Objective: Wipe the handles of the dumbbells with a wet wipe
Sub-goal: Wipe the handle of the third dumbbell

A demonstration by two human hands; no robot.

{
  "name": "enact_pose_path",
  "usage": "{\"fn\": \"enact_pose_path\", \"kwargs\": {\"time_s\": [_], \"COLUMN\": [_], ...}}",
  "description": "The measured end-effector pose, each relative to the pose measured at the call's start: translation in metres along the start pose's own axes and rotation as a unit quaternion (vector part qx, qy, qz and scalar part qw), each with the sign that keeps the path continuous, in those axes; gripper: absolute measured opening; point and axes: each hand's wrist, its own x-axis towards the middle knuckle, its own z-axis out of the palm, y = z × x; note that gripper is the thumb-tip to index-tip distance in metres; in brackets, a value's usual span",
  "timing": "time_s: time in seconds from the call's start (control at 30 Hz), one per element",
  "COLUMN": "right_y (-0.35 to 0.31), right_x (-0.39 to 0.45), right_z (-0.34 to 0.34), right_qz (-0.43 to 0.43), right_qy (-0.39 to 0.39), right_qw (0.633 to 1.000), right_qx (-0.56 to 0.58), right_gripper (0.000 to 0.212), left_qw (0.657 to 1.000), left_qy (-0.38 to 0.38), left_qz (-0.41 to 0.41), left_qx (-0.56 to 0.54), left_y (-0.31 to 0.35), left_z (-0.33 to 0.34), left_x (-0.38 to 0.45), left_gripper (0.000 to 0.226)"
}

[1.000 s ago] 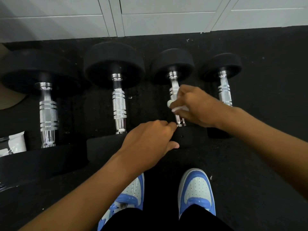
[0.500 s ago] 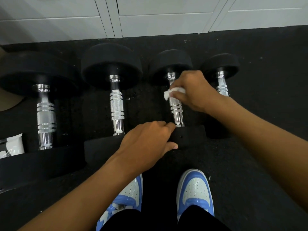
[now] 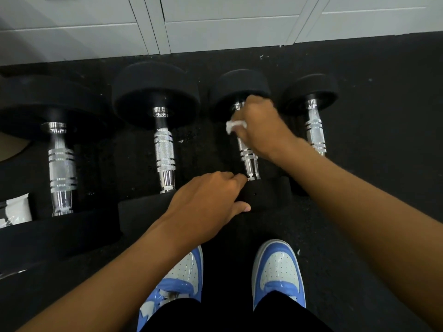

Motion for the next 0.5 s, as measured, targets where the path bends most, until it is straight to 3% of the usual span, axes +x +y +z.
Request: {"fn": "enact_pose_path", "kwargs": {"time_s": [0.1,0.3,0.5], "right_y": [-0.007,0.012,-0.006], "right_x": [-0.028,-0.007,-0.020], "right_z": [0.003,-0.007,0.005], "right_qz": [-0.097,-0.020,-0.097], "right_qy": [-0.058,0.005,-0.029], "right_qw": [0.993,1.000,0.994], "right_qx": [-0.018,-0.006,-0.030], "right_gripper": [0.016,0.017,0.017], "left_qw": [1.000,1.000,1.000], "left_qy": [-0.002,0.005,0.000], "left_qz": [0.005,0.004,0.005], "left_qx": [0.014,0.007,0.017], "left_y": [-0.002,0.001,0.000], "left_z": [0.001,0.000,0.000], "left_x": [0.000,0.000,0.001], "left_gripper": [0.051,0.052,0.050]}}
